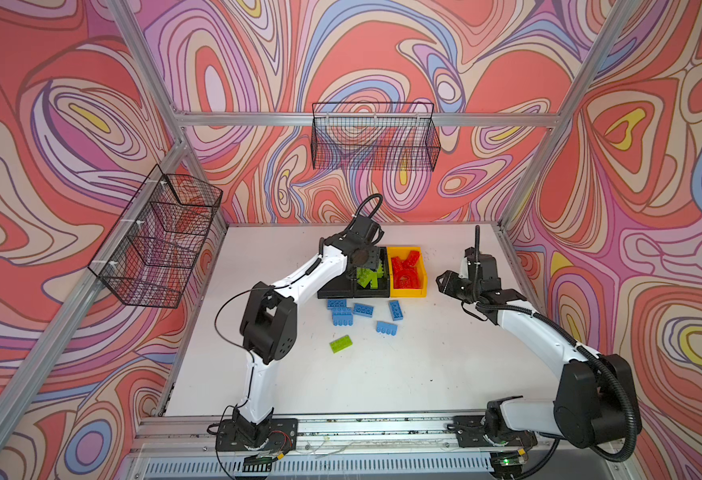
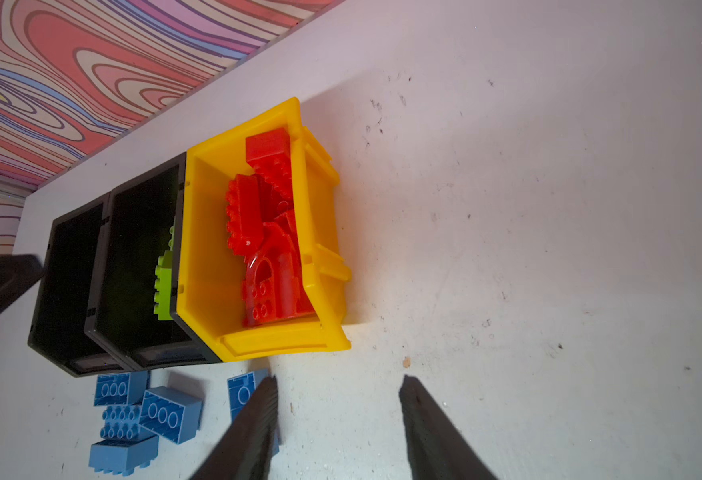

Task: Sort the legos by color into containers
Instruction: 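Lift the lime-green brick over the black bin and release it, then lower the left gripper onto the last lime-green brick and grasp it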

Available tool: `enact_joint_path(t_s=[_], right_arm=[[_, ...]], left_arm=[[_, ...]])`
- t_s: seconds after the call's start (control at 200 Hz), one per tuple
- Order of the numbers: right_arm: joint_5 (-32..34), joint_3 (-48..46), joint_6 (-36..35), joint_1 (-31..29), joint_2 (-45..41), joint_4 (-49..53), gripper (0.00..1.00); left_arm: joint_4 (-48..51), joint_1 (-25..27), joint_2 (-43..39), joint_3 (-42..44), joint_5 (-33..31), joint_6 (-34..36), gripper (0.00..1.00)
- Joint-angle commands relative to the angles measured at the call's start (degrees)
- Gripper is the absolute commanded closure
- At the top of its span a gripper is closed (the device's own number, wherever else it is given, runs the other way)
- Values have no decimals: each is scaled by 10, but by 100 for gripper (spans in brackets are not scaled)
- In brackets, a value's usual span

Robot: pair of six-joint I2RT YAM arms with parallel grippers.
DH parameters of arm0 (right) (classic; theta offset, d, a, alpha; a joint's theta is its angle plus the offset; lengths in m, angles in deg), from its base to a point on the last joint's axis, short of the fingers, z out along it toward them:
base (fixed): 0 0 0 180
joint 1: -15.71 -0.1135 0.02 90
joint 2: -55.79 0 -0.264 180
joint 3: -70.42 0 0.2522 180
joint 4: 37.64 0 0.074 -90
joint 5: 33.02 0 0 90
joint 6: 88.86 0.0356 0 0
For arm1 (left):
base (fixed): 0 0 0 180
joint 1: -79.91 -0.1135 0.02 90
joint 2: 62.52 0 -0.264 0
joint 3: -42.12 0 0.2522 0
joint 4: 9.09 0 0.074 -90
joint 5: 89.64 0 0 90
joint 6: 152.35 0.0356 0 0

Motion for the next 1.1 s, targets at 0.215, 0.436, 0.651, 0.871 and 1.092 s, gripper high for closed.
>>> enact_joint_path(t_s=[0.215, 0.436, 0.651, 0.871, 1.092], right_arm=[[-18, 36, -8, 3, 48, -5, 49], [-35, 46, -12, 4, 60, -13, 48], [-27, 44, -22, 3, 49, 1, 48], [-12, 37, -25, 4, 37, 10, 47], [-18, 35, -23, 4, 47, 3, 47]], left_arm=[[-11, -2, -253, 336, 86, 156, 30], [-29, -2, -325, 441, 147, 244, 27], [4, 6, -242, 426, 163, 255, 26], [-71, 53, -227, 474, 118, 211, 18], [-46, 61, -188, 447, 112, 221, 19]])
